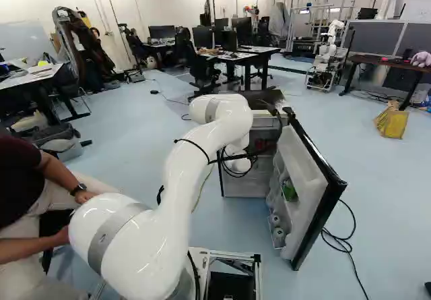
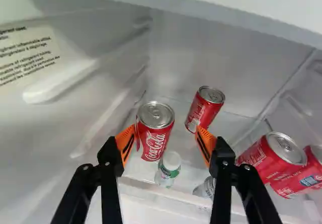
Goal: Grab a drink from the fridge
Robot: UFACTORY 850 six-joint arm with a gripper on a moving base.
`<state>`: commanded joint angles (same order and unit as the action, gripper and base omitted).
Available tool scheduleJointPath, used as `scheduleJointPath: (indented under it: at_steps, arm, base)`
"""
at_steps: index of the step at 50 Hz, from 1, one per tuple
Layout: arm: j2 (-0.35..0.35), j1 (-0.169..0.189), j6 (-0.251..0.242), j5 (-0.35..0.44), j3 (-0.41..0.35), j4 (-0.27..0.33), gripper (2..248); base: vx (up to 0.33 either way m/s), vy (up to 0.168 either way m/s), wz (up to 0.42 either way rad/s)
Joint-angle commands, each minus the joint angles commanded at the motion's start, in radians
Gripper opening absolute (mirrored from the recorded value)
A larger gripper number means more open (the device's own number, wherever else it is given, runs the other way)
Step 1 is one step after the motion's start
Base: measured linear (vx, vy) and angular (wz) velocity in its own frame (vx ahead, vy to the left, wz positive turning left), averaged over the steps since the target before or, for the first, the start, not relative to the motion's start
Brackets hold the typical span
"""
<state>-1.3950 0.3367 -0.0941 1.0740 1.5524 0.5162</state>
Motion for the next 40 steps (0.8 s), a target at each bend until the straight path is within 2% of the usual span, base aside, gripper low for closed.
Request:
scheduleJointPath:
  at_steps: [19, 20, 25, 26, 30, 31, 40]
  arm:
    - [-0.014, -0.005, 0.000, 0.000, 0.026, 0.000, 175]
    - [-0.014, -0.005, 0.000, 0.000, 0.026, 0.000, 160]
    - [-0.014, -0.005, 0.000, 0.000, 0.026, 0.000, 160]
    - [-0.014, -0.005, 0.000, 0.000, 0.026, 0.000, 122]
    - [-0.014, -0.005, 0.000, 0.000, 0.026, 0.000, 122]
    - [-0.014, -0.005, 0.000, 0.000, 0.026, 0.000, 92]
    - [-0.014, -0.005, 0.000, 0.000, 0.026, 0.000, 87]
  base:
    - [0.000, 0.000, 0.000]
    - [0.000, 0.000, 0.000]
    - [0.000, 0.000, 0.000]
    - [0.000, 0.000, 0.000]
    - [0.000, 0.000, 0.000]
    - [0.000, 0.000, 0.000]
    - [0.000, 0.000, 0.000]
